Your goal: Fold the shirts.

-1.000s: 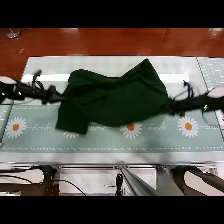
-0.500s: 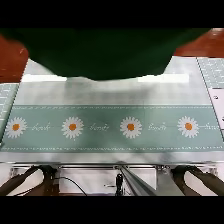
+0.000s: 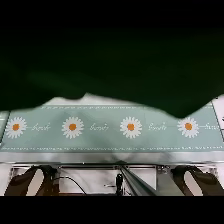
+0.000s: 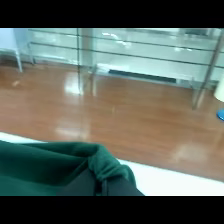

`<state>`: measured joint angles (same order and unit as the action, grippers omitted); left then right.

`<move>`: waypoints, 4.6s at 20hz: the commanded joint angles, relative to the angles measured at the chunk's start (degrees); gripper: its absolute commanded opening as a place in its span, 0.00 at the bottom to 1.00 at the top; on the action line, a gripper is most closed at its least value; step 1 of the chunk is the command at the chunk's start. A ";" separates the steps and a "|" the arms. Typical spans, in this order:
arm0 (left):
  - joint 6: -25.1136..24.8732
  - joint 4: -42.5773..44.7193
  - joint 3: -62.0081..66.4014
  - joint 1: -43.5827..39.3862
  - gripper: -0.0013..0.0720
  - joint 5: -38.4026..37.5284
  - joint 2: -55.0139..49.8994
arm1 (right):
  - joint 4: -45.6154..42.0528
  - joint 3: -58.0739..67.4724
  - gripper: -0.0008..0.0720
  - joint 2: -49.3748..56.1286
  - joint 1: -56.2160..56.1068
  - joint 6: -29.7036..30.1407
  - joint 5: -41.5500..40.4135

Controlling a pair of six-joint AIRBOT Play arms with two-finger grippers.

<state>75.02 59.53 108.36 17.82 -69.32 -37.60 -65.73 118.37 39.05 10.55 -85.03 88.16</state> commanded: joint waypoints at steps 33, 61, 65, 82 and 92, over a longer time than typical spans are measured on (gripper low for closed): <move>8.96 -2.21 -28.09 -11.19 0.04 8.33 -54.77 | 20.11 -36.06 0.05 54.36 0.20 13.03 -23.04; 6.60 12.04 -70.10 9.05 0.98 -8.68 -27.19 | 14.14 -85.26 0.86 14.99 10.75 11.91 -24.13; 4.59 6.78 -79.01 14.62 0.98 -5.62 -21.70 | 19.47 -92.21 0.86 9.53 10.75 13.33 -24.15; -4.94 -8.39 -87.95 -2.56 0.04 -4.61 -22.21 | 4.11 -86.42 0.86 9.55 23.85 8.76 -17.40; -4.92 -8.44 -87.91 -2.84 0.04 -4.59 -22.21 | -6.12 -92.06 0.86 14.21 15.23 1.73 -8.68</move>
<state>70.11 51.11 20.45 15.16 -73.91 -59.77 -71.22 27.29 50.96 29.06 -83.13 78.83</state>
